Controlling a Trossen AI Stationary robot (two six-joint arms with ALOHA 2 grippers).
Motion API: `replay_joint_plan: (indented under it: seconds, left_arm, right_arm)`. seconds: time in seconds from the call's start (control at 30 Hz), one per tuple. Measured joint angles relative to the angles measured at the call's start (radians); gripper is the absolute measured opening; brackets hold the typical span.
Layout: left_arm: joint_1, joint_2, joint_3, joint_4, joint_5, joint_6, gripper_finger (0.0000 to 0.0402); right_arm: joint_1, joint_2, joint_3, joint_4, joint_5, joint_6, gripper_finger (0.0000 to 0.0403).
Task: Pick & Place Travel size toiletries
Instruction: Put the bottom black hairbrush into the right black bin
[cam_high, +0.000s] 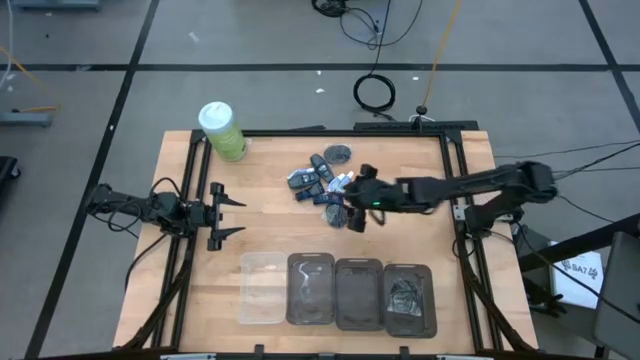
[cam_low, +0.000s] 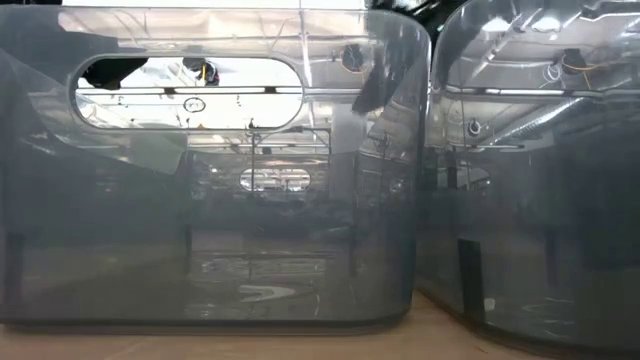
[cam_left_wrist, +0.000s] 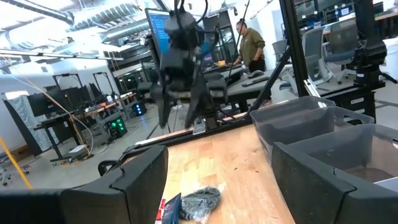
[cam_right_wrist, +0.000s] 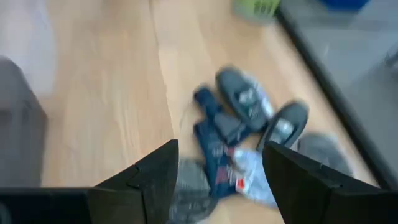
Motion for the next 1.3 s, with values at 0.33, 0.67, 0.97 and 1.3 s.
replay_joint_plan:
  seconds: [0.33, 0.67, 0.97, 1.3]
  left_arm:
    - [0.0, 0.0, 0.0, 0.0, 0.0, 0.0, 0.0283]
    - [0.0, 0.0, 0.0, 0.0, 0.0, 0.0, 0.0283]
    - [0.0, 0.0, 0.0, 0.0, 0.0, 0.0, 0.0283]
    - [0.0, 0.0, 0.0, 0.0, 0.0, 0.0, 0.0283]
  right_arm:
    - [-0.048, 0.222, 0.065, -0.063, -0.078, 0.143, 0.0222]
    - [-0.062, 0.341, 0.063, -0.037, -0.142, 0.217, 0.022]
    - [-0.062, 0.341, 0.063, -0.07, -0.18, 0.245, 0.0219]
    - [-0.068, 0.341, 0.0, -0.032, -0.183, 0.265, 0.0212]
